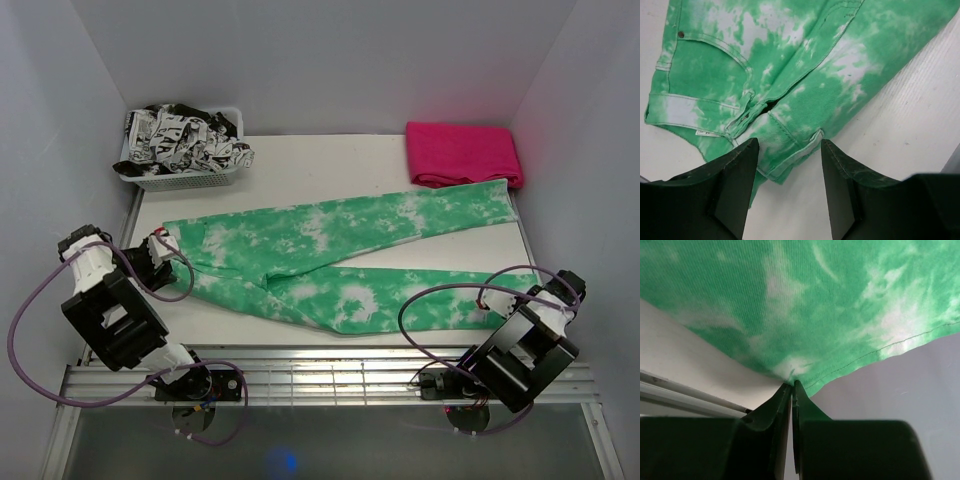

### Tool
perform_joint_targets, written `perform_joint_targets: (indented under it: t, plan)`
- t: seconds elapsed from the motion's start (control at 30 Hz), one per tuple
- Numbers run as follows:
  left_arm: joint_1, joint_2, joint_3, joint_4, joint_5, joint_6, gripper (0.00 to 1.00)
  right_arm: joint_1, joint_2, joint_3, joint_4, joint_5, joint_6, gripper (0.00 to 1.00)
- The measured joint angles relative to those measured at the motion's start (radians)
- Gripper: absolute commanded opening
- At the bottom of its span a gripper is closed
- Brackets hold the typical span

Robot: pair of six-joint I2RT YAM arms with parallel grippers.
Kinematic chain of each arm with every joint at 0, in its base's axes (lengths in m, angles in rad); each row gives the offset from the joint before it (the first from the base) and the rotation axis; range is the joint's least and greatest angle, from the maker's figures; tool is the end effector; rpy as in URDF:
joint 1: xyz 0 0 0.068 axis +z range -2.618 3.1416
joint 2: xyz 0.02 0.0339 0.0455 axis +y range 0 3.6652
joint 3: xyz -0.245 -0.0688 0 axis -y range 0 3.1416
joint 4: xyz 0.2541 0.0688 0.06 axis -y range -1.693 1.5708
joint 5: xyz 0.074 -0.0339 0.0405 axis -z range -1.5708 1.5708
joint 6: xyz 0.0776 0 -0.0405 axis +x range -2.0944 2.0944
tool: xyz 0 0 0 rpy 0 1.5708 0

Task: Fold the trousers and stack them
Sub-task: Flatten the trousers out

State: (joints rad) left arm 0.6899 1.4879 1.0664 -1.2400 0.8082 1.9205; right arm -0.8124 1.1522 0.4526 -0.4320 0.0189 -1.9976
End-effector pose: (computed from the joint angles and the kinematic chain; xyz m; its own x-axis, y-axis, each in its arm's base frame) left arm 0.2243 0.1124 0.1814 -0.1973 0.6786 -0.7075 0.8896 0.4272 0.1616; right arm 0.1488 -0.1592 0.0824 -0.4080 -0.8926 0.1916 -0.8694 0.3159 -0.3800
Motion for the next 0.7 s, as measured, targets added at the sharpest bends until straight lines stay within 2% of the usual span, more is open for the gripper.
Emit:
perform_joint_targets:
  t: [0.23, 0.47, 0.6, 0.7]
  plan:
    - [-0.005, -0.011, -0.048, 0.043, -0.016, 0.036, 0.65, 0.0, 0.0, 0.121, -0.163, -0.065, 0.001, 0.08]
    - [-0.031, -0.029, -0.137, 0.121, -0.052, 0.048, 0.63, 0.0, -0.04, 0.146, -0.241, -0.098, 0.001, 0.08]
    - [-0.06, -0.029, -0.154, 0.154, -0.096, 0.051, 0.3, 0.0, -0.04, 0.152, -0.27, -0.101, 0.0, 0.08]
    - [-0.067, -0.03, -0.166, 0.163, -0.127, 0.052, 0.16, 0.0, -0.038, 0.172, -0.285, -0.103, 0.001, 0.08]
